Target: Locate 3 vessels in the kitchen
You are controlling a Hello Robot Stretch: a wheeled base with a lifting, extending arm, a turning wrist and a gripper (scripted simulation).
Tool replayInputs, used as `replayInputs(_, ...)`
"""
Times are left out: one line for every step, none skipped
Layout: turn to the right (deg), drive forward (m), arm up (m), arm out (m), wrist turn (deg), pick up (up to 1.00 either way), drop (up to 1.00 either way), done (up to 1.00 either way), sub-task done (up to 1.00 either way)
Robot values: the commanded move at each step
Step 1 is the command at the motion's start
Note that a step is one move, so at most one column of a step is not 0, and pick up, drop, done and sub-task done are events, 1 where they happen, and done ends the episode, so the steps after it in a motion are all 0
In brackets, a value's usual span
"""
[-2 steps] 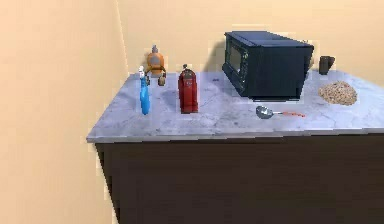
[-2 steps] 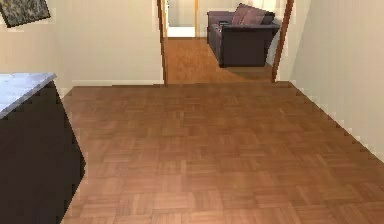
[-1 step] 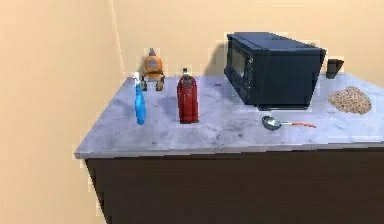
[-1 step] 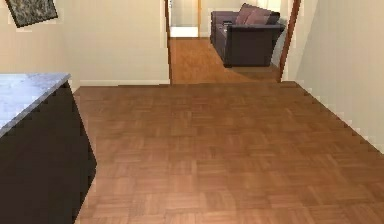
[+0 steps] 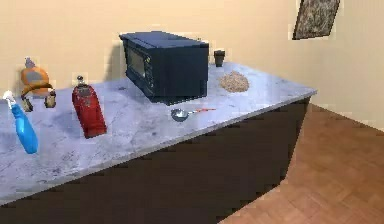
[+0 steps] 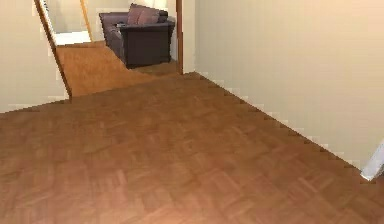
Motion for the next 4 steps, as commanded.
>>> replayInputs(0.0, 0.00, 0.00, 0.00, 0.0, 0.00, 0.00, 0.00, 1.00)
replayInputs(45.0, 0.00, 0.00, 0.00, 0.0, 0.00, 0.00, 0.00, 0.00)
replayInputs(30.0, 0.00, 0.00, 0.00, 0.0, 0.00, 0.00, 0.00, 0.00)
replayInputs(0.0, 0.10, 0.00, 0.00, 0.0, 0.00, 0.00, 0.00, 0.00)
